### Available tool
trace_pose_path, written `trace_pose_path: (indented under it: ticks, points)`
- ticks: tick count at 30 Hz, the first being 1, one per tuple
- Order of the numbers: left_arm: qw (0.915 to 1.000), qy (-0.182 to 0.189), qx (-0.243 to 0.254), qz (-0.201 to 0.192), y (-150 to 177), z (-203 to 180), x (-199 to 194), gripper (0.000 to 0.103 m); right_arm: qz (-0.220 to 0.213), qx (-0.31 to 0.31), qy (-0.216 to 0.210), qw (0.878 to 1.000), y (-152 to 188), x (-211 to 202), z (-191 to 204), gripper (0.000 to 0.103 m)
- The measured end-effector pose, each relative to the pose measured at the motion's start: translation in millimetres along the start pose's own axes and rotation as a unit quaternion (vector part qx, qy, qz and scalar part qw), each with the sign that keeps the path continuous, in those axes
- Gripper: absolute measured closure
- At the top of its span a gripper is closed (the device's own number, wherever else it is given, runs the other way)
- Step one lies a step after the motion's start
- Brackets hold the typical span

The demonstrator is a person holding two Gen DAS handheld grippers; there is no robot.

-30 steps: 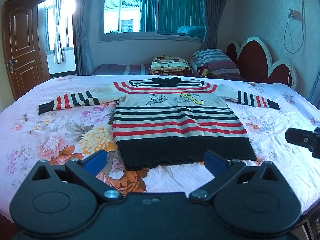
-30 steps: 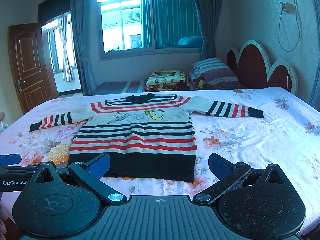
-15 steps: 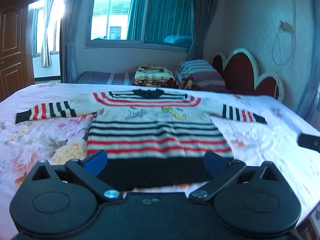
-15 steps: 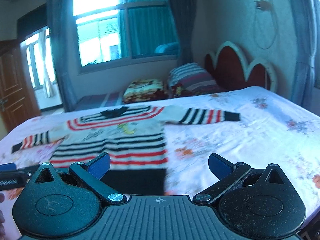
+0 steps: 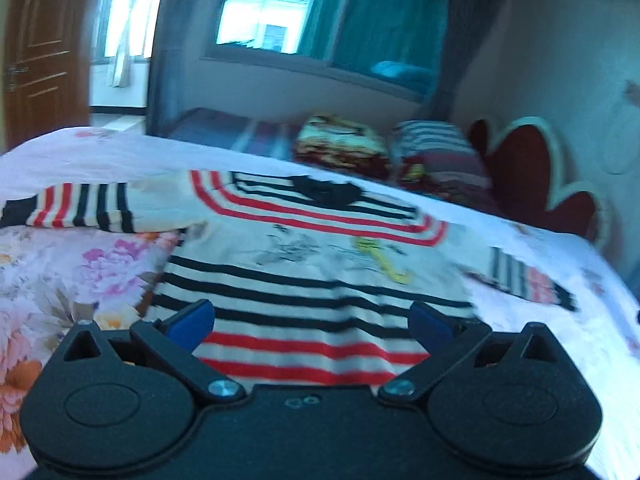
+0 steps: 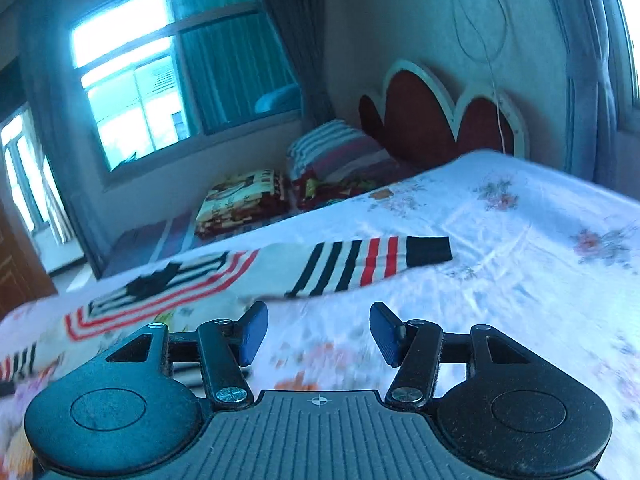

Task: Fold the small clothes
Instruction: 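Reach the right gripper to the black sleeve cuff and close on it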

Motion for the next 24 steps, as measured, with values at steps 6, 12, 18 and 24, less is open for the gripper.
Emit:
trace_pose_path:
  ticks: [6,12,18,24]
  points:
    - [0.9975,-0.061,0.01,0.034,-3,10,73,0.004,0.035,0.116,0.021,0.992,10,128,-88,0.073]
    - [0.9945,-0.083,0.029,0.057,0,-15,124,0.003,0.057,0.198,0.075,0.976,40,214,-163,0.072]
    - [0.9923,-0.08,0.043,0.084,21,-36,152,0.002,0.051,0.256,0.09,0.961,57,239,-192,0.072]
    - [0.9906,-0.096,0.049,0.085,26,-25,161,0.002,0.04,0.273,0.089,0.957,56,245,-198,0.073]
Point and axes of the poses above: each gripper's, at about its wrist camera, not at the fingertips, and x roughly the way its jaws point, z to its left, y to its underside, the point moved 9 cm from there along x, roughly the way its jaws point, and after that the axes turned 14 degrees about -z, right-handed, at the moved point
